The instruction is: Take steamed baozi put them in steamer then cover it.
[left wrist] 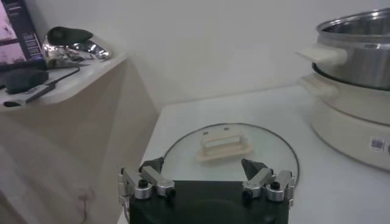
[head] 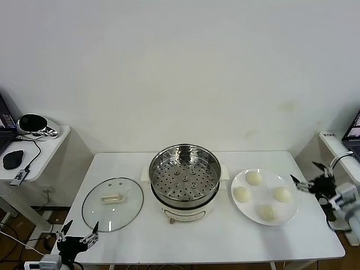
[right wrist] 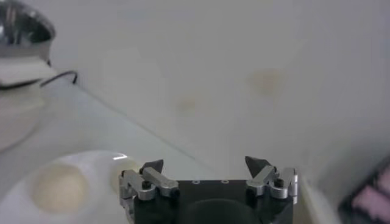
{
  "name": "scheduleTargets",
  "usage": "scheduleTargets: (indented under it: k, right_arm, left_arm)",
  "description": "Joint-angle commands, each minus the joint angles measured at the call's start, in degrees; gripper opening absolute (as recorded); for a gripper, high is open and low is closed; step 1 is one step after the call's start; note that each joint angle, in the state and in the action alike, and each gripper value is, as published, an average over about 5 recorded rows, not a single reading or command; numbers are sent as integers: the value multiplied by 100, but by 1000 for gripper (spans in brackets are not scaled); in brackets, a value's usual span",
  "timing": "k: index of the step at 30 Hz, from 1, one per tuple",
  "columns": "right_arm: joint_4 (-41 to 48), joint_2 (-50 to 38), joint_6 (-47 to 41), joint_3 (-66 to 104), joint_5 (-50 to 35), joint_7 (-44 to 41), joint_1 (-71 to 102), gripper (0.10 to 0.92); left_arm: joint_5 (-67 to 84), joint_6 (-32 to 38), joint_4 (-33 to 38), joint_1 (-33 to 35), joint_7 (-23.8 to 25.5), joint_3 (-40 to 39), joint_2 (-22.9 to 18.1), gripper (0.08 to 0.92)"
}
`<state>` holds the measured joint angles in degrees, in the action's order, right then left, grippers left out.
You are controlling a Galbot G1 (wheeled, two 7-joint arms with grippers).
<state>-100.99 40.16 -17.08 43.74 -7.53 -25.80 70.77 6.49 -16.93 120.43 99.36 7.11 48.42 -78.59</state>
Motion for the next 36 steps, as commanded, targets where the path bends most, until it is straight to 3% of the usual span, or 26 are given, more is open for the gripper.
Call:
scheduleTargets:
  k: [1, 5, 11, 23, 36]
  right_arm:
    - [1514, -1325, 86, -3208, 1900, -2920, -3735, 823]
    - [1968, -1187, 467, -4313, 2377, -3849, -4899, 823]
    - [2701, -613, 1674, -5745, 3137, -4552, -6154, 823]
    - [4020, 696, 2153, -6430, 4089, -4483, -6582, 823]
    - [4904, 1374, 2227, -6113, 4545, -4008, -6320, 823]
  left_arm:
    - [-169, 5, 24, 101, -11, 0, -54, 823]
    - [-178, 5, 22, 96, 10, -2, -80, 823]
    - [-192, 13, -31, 53, -15, -1, -134, 823]
    - [-224, 33, -109, 99, -23, 0, -203, 823]
    - [-239, 47, -235, 107, -7, 9, -194, 823]
